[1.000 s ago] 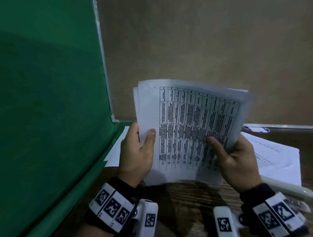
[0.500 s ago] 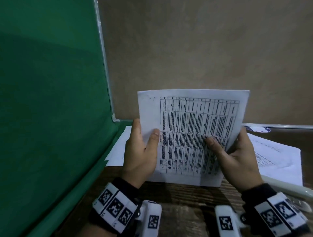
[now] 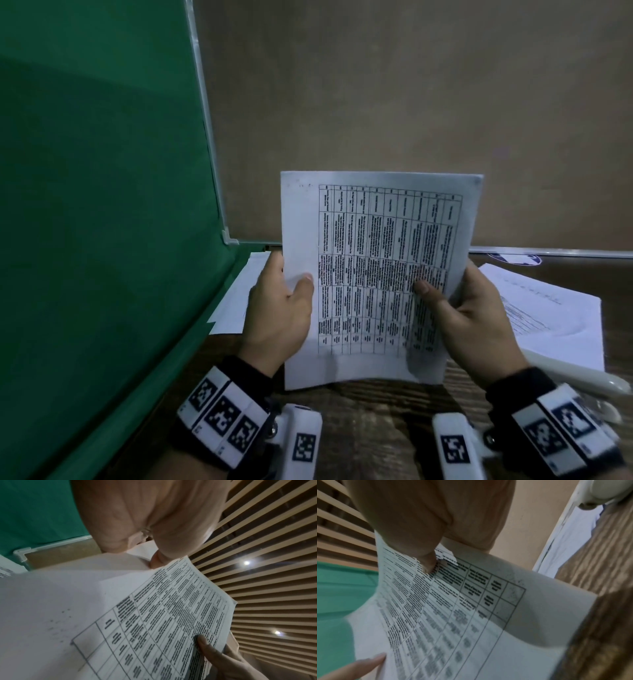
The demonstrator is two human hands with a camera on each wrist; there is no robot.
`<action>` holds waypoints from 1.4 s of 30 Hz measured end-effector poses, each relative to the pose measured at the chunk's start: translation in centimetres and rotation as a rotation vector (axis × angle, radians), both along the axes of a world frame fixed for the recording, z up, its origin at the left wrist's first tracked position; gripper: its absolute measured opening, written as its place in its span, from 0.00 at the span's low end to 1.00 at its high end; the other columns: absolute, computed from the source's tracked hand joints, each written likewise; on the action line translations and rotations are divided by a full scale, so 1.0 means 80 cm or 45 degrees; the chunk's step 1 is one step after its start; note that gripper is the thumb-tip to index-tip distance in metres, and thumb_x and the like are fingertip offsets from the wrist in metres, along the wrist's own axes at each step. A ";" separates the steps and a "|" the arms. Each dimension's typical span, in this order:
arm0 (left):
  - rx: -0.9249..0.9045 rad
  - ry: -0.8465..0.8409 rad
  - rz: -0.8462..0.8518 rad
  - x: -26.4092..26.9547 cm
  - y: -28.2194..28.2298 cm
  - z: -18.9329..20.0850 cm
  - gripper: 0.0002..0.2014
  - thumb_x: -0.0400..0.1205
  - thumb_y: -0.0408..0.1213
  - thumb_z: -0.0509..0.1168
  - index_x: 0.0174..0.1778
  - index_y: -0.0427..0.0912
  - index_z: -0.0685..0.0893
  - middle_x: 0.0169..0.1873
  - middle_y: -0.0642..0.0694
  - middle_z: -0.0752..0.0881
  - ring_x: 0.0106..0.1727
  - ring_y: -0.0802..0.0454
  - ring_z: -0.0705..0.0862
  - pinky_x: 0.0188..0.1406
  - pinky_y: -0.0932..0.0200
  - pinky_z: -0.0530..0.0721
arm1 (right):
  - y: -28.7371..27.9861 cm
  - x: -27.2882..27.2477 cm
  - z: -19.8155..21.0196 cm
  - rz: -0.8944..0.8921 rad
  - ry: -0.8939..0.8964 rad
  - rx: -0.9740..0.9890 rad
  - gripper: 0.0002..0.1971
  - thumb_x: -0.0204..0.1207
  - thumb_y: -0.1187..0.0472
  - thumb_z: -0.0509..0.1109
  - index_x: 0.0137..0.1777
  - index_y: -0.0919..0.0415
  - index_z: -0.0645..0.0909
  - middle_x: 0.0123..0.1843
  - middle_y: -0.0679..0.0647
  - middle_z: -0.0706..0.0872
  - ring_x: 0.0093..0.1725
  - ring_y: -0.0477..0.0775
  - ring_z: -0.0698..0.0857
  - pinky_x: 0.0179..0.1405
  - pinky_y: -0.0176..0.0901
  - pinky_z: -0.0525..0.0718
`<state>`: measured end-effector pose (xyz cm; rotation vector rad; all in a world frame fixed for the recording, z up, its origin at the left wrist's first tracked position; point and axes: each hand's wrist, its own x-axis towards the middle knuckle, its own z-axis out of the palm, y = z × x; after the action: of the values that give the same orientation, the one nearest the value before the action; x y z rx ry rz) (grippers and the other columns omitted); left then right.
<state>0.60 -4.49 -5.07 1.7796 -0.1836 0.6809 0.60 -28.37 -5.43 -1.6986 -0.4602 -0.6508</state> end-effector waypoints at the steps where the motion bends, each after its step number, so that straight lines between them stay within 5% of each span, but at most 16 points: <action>1: -0.020 -0.007 0.012 0.001 0.003 0.001 0.10 0.87 0.31 0.66 0.59 0.50 0.84 0.52 0.60 0.92 0.55 0.59 0.91 0.63 0.49 0.88 | -0.002 -0.002 0.004 -0.004 0.034 0.000 0.11 0.80 0.62 0.75 0.60 0.51 0.83 0.53 0.46 0.94 0.51 0.48 0.93 0.51 0.48 0.93; 4: -0.048 -0.001 0.070 0.004 0.018 0.006 0.10 0.86 0.28 0.69 0.55 0.50 0.88 0.49 0.57 0.94 0.51 0.58 0.93 0.57 0.50 0.91 | -0.017 -0.005 0.012 -0.181 0.194 -0.179 0.18 0.74 0.41 0.75 0.57 0.51 0.84 0.44 0.50 0.93 0.40 0.45 0.90 0.44 0.51 0.88; 7: 0.000 0.071 0.112 0.008 0.034 0.006 0.13 0.85 0.26 0.69 0.54 0.51 0.88 0.49 0.58 0.93 0.51 0.59 0.92 0.60 0.48 0.90 | -0.070 0.007 0.013 -0.615 0.590 -0.941 0.32 0.70 0.26 0.72 0.64 0.49 0.83 0.62 0.53 0.88 0.57 0.53 0.86 0.61 0.54 0.83; 9: 0.057 0.100 0.155 0.011 0.041 0.004 0.13 0.84 0.26 0.69 0.58 0.48 0.89 0.51 0.57 0.93 0.53 0.56 0.92 0.63 0.44 0.90 | -0.107 0.014 0.012 -0.756 0.956 -1.463 0.44 0.57 0.15 0.67 0.66 0.44 0.78 0.69 0.53 0.82 0.68 0.61 0.82 0.70 0.60 0.80; 10: 0.077 0.116 0.168 0.011 0.042 0.003 0.13 0.84 0.26 0.69 0.60 0.47 0.90 0.52 0.57 0.93 0.54 0.56 0.92 0.63 0.44 0.90 | -0.125 0.017 0.009 -0.768 1.061 -1.613 0.45 0.54 0.14 0.65 0.64 0.44 0.77 0.69 0.52 0.82 0.69 0.60 0.81 0.70 0.60 0.80; 12: 0.104 0.134 0.174 0.010 0.042 0.003 0.14 0.85 0.26 0.69 0.62 0.46 0.89 0.52 0.57 0.93 0.54 0.56 0.92 0.64 0.44 0.90 | -0.149 0.018 0.006 -0.708 1.121 -1.741 0.38 0.66 0.20 0.66 0.62 0.50 0.81 0.65 0.50 0.86 0.63 0.54 0.85 0.67 0.54 0.84; 17: 0.134 0.136 0.161 0.009 0.039 0.005 0.14 0.85 0.26 0.68 0.60 0.49 0.88 0.49 0.62 0.91 0.51 0.63 0.90 0.59 0.54 0.90 | -0.154 0.010 0.006 -0.633 1.133 -1.656 0.28 0.82 0.31 0.65 0.48 0.57 0.88 0.51 0.50 0.90 0.49 0.46 0.87 0.44 0.34 0.82; 21: 0.145 0.163 0.103 0.006 0.036 0.005 0.15 0.86 0.27 0.68 0.60 0.53 0.87 0.50 0.62 0.91 0.52 0.62 0.91 0.58 0.56 0.90 | -0.134 0.003 0.011 -0.708 1.053 -1.428 0.24 0.84 0.34 0.63 0.46 0.57 0.79 0.58 0.62 0.89 0.56 0.62 0.85 0.50 0.47 0.79; 23: 0.152 0.154 0.084 0.007 0.036 0.003 0.15 0.86 0.27 0.68 0.60 0.53 0.88 0.51 0.62 0.92 0.53 0.61 0.91 0.59 0.54 0.90 | -0.124 0.007 0.011 -0.804 0.843 -1.122 0.23 0.85 0.38 0.65 0.49 0.62 0.76 0.56 0.68 0.88 0.58 0.68 0.84 0.50 0.52 0.77; 26: 0.169 0.146 0.057 0.007 0.034 0.002 0.15 0.85 0.27 0.68 0.60 0.53 0.88 0.50 0.61 0.93 0.52 0.60 0.92 0.59 0.49 0.92 | -0.092 0.009 0.022 -0.708 0.464 -0.429 0.14 0.83 0.51 0.72 0.56 0.61 0.77 0.50 0.61 0.90 0.50 0.68 0.88 0.46 0.58 0.85; 29: 0.201 0.138 0.015 0.006 0.029 0.001 0.16 0.85 0.28 0.68 0.59 0.57 0.87 0.51 0.62 0.93 0.54 0.60 0.92 0.60 0.46 0.92 | -0.045 0.010 0.052 -0.241 0.247 0.416 0.16 0.83 0.55 0.76 0.62 0.62 0.77 0.57 0.66 0.90 0.53 0.69 0.92 0.48 0.71 0.92; 31: 0.206 0.147 -0.004 0.005 0.027 -0.002 0.16 0.84 0.32 0.69 0.64 0.56 0.86 0.56 0.61 0.93 0.58 0.58 0.91 0.63 0.45 0.90 | -0.013 0.013 0.077 0.016 0.162 0.687 0.16 0.84 0.60 0.73 0.67 0.62 0.75 0.61 0.66 0.89 0.56 0.68 0.91 0.49 0.64 0.93; 34: 0.232 0.152 -0.024 0.004 0.022 -0.004 0.26 0.81 0.38 0.69 0.76 0.59 0.80 0.64 0.57 0.90 0.66 0.54 0.89 0.70 0.43 0.87 | 0.030 0.020 0.102 0.258 0.001 0.813 0.15 0.83 0.64 0.73 0.65 0.59 0.74 0.58 0.59 0.91 0.58 0.64 0.92 0.54 0.63 0.92; 37: 0.272 0.130 -0.021 0.002 0.018 -0.006 0.28 0.82 0.35 0.70 0.78 0.62 0.79 0.63 0.56 0.90 0.65 0.53 0.88 0.70 0.45 0.86 | 0.059 0.029 0.110 0.366 -0.098 0.842 0.19 0.78 0.61 0.78 0.64 0.57 0.75 0.55 0.53 0.92 0.62 0.61 0.91 0.62 0.67 0.89; 40: 0.274 0.142 -0.048 0.004 0.018 -0.008 0.29 0.83 0.37 0.70 0.79 0.67 0.77 0.68 0.57 0.87 0.69 0.53 0.86 0.74 0.45 0.84 | 0.073 0.032 0.108 0.278 -0.164 0.618 0.26 0.69 0.49 0.84 0.60 0.54 0.76 0.56 0.57 0.90 0.61 0.63 0.90 0.63 0.68 0.89; 42: 0.270 0.118 -0.069 0.004 0.017 -0.008 0.27 0.85 0.36 0.70 0.76 0.70 0.79 0.69 0.63 0.85 0.71 0.58 0.83 0.77 0.55 0.79 | 0.077 0.034 0.106 0.207 -0.178 0.454 0.27 0.69 0.47 0.83 0.60 0.57 0.75 0.57 0.60 0.89 0.60 0.60 0.91 0.62 0.61 0.91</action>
<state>0.93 -3.09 -5.74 1.9971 -0.2477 0.5551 3.36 -22.23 3.01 -1.2707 -0.5399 -0.6903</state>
